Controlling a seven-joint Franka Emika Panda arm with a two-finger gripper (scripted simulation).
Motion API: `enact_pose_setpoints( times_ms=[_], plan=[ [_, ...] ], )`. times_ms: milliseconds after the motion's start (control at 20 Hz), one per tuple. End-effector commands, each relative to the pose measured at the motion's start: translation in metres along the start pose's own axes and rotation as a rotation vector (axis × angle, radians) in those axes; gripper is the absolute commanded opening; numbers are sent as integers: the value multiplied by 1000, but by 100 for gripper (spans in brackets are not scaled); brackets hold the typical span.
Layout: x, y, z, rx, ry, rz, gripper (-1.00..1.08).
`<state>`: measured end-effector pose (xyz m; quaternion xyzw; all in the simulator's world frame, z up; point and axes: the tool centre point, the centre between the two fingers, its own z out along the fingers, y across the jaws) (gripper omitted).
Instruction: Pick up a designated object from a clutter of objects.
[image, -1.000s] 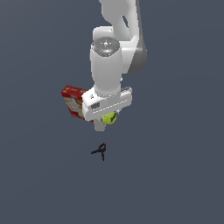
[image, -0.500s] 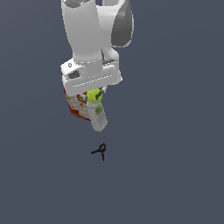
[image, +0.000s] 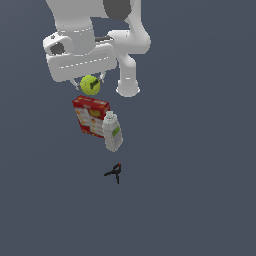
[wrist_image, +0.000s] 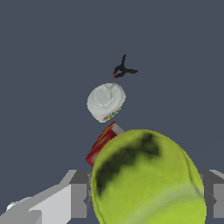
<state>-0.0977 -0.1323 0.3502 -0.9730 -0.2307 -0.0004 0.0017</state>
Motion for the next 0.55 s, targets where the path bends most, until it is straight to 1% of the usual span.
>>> enact_pose_setpoints(
  times_ms=[0,250,500],
  plan=[
    [-13,6,-14,-1,0,-1,-100],
    [-28,13,-30,-2,-1,-1,-100],
    [-32,16,-35,-3,-1,-1,-100]
  ],
)
